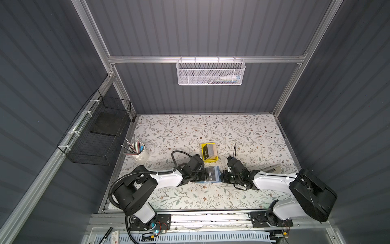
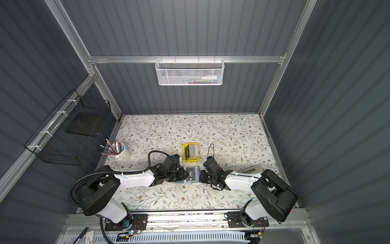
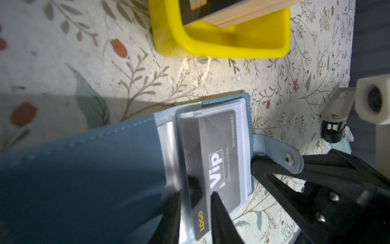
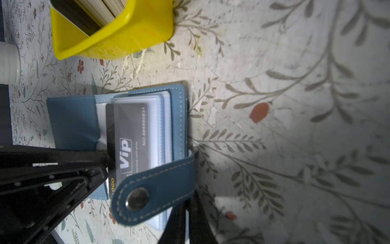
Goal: Insert credit cards into a card holder
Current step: Insert the credit card into the card slot.
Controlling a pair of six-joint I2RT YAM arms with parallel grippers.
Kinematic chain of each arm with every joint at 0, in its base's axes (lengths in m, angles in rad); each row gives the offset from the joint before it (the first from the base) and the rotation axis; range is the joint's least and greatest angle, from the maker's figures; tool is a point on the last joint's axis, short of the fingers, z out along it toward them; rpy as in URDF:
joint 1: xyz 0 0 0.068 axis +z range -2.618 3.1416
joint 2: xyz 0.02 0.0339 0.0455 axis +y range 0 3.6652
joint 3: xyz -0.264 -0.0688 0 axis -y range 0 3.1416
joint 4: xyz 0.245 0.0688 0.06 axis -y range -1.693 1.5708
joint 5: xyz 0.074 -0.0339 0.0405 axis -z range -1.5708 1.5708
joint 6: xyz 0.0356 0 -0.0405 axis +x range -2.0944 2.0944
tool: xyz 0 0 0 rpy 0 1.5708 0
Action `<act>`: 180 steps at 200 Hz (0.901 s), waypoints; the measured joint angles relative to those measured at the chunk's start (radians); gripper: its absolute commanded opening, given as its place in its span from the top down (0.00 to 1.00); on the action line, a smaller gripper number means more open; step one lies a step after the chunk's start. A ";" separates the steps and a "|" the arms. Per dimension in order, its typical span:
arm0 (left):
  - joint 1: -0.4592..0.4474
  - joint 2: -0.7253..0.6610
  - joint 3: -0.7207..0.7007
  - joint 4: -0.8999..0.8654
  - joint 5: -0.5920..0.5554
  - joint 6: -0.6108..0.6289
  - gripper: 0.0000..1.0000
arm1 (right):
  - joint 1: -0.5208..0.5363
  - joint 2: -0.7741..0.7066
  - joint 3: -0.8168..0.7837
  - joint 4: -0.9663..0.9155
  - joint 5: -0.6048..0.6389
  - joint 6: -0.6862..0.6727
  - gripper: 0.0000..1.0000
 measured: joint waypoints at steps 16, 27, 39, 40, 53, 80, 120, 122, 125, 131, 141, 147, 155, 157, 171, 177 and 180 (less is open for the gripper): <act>0.000 0.000 0.000 0.003 0.003 0.000 0.75 | 0.000 0.000 0.000 0.000 0.000 0.000 0.90; 0.000 0.000 0.000 0.007 0.005 0.000 0.75 | 0.000 0.000 0.000 0.000 0.001 0.000 0.90; 0.000 0.000 0.000 0.014 0.011 0.000 0.76 | 0.000 0.000 0.000 0.000 0.001 0.000 0.90; 0.000 0.000 0.000 0.016 0.011 0.000 0.76 | 0.000 0.000 0.000 0.000 0.001 0.000 0.90; 0.000 0.000 0.000 0.026 0.017 0.000 0.77 | 0.000 0.000 0.000 0.000 0.001 0.000 0.90; 0.000 0.000 0.000 0.038 0.024 0.000 0.77 | 0.001 0.000 0.001 -0.001 0.003 0.000 0.90; -0.001 0.000 0.000 0.050 0.031 -0.001 0.77 | 0.001 0.000 0.001 -0.001 0.003 0.000 0.90; -0.001 0.000 0.000 0.050 0.030 0.000 0.77 | 0.001 0.000 0.001 -0.001 0.003 0.000 0.90; -0.001 0.000 0.000 0.049 0.030 0.000 0.77 | 0.001 0.000 0.001 -0.001 0.003 0.000 0.90; -0.001 0.000 0.000 0.048 0.030 0.000 0.77 | 0.001 0.000 0.001 -0.001 0.003 0.000 0.90; -0.001 0.000 0.000 0.045 0.027 0.000 0.76 | 0.001 0.000 0.001 -0.001 0.004 0.000 0.90; -0.001 0.000 0.000 0.040 0.023 0.000 0.76 | 0.001 0.000 0.001 -0.001 0.004 0.000 0.90; -0.001 0.000 0.000 0.032 0.017 0.000 0.76 | 0.001 0.000 0.001 -0.001 0.004 0.000 0.90; -0.001 0.000 0.000 0.029 0.016 0.000 0.76 | 0.001 0.000 0.001 -0.001 0.004 0.000 0.90; -0.001 0.000 0.000 0.019 0.008 0.000 0.76 | 0.001 0.000 0.001 -0.001 0.004 0.000 0.90; -0.001 0.000 0.000 0.017 0.007 0.000 0.76 | 0.001 0.000 0.001 -0.001 0.004 0.000 0.90; -0.001 0.000 0.000 0.015 0.006 0.000 0.76 | 0.002 0.000 0.001 -0.001 0.004 0.000 0.90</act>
